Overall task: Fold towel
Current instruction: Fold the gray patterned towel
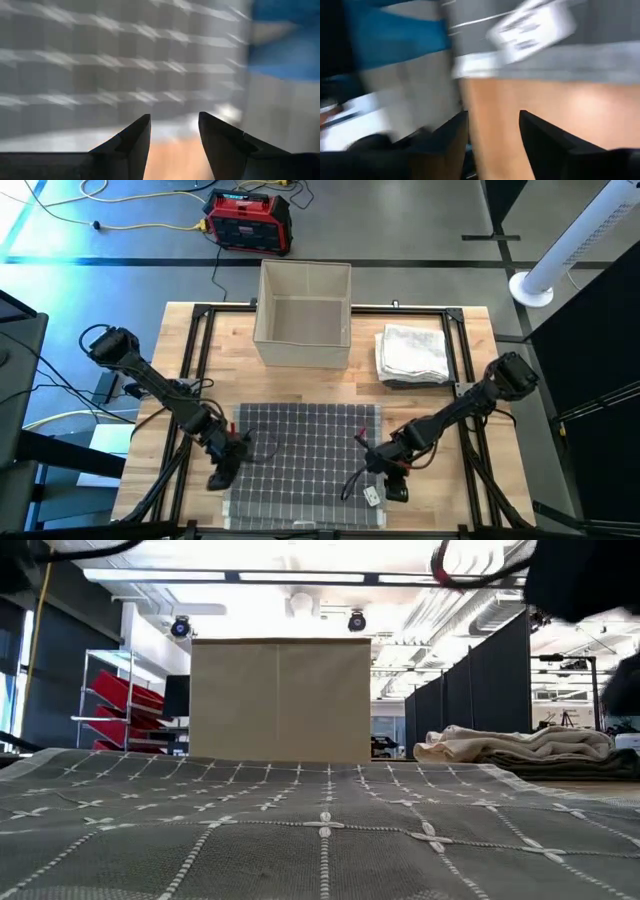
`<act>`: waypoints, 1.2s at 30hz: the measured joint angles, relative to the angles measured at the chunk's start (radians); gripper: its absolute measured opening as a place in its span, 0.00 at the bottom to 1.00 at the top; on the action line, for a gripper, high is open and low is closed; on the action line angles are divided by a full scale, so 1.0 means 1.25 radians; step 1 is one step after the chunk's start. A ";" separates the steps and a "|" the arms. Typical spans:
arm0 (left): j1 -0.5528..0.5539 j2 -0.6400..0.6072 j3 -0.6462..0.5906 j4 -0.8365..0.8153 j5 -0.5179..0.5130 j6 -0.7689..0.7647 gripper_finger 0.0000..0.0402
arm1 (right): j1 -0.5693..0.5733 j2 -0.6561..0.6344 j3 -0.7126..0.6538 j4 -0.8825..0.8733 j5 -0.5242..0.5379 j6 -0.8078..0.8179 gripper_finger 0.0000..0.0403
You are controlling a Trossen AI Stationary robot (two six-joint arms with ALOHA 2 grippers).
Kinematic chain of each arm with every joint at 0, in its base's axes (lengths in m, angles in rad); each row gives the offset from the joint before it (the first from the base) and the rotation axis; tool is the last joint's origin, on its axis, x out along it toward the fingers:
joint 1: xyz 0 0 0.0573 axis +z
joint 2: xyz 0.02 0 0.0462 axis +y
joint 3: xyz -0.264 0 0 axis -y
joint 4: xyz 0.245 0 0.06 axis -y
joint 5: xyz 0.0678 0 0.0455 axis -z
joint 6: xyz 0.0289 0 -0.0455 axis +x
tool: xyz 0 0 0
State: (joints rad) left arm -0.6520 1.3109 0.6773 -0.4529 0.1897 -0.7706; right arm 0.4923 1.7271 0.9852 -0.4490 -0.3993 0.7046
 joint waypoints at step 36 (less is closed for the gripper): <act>0.225 -0.129 -0.037 -0.005 -0.332 0.268 0.09 | -0.137 -0.425 -0.157 -0.377 0.352 -0.033 0.11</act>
State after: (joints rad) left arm -0.3708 1.1498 0.6312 -0.4589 -0.2254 -0.4356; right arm 0.3205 1.1959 0.7892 -0.9200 0.0407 0.6633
